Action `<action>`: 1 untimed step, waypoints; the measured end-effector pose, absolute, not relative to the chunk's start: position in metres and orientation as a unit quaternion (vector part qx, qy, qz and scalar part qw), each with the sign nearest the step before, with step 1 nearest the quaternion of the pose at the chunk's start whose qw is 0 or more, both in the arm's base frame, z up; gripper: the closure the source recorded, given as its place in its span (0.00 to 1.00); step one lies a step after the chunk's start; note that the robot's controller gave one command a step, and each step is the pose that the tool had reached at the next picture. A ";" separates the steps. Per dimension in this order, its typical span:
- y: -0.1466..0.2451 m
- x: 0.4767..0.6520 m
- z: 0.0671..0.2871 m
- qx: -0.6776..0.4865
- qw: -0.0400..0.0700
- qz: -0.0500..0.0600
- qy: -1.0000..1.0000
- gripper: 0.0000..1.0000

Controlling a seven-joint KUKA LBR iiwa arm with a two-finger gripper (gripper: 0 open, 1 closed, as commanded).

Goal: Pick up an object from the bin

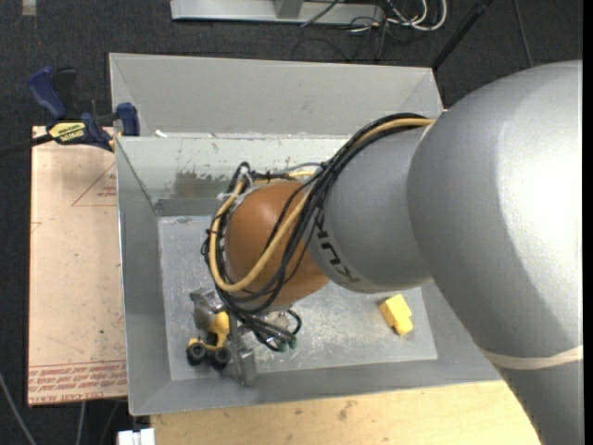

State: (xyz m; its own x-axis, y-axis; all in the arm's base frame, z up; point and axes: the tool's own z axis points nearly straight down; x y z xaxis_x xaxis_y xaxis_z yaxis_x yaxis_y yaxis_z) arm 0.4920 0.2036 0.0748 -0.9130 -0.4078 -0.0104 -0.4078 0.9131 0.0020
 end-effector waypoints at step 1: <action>0.208 0.488 0.073 -0.121 0.005 0.001 0.993 0.00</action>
Offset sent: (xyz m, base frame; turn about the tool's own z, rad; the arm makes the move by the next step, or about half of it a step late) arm -0.0055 -0.0238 -0.0048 0.0613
